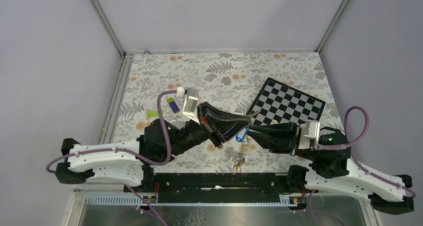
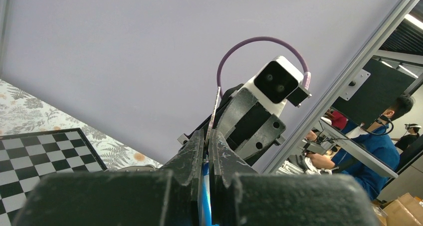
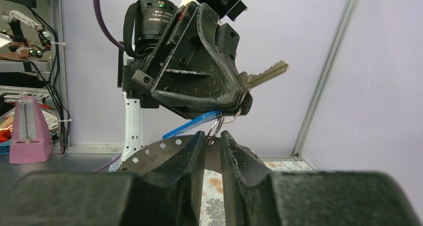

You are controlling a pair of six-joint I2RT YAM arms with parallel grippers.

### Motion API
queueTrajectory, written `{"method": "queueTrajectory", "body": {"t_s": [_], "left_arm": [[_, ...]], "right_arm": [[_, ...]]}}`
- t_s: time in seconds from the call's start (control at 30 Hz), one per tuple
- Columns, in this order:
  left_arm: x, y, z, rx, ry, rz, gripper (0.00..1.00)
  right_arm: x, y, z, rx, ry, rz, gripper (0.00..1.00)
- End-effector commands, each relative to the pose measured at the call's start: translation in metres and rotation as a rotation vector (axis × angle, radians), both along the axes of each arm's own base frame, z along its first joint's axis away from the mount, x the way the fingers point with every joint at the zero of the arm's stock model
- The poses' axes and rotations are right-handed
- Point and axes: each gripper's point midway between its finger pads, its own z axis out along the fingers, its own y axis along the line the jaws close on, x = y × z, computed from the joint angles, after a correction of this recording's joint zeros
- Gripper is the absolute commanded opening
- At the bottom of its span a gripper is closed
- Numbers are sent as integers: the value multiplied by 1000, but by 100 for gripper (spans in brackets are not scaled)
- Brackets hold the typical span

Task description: Remove the keys from the keyring

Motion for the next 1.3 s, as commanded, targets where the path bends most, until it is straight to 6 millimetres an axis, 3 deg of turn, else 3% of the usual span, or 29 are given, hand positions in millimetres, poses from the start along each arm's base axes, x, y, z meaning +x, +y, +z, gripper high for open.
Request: {"method": "queueTrajectory", "body": {"t_s": [0.0,0.47,0.9,1.27], "left_arm": [[-3,9,22,-96,-9,-17,0],[-6,7,14,-49,-42,-23,0],[-10,3,-3,20,-113,-32,0],[-6,-8,-19,94,-119,-15,0]], "right_arm": [[-7,-9,27,81,-22,24,21],[4,-17,32,59,120,-18,4],[30,-17,22,-74,451,-124,1],[44,-12,18,-173,621,-214,1]]}}
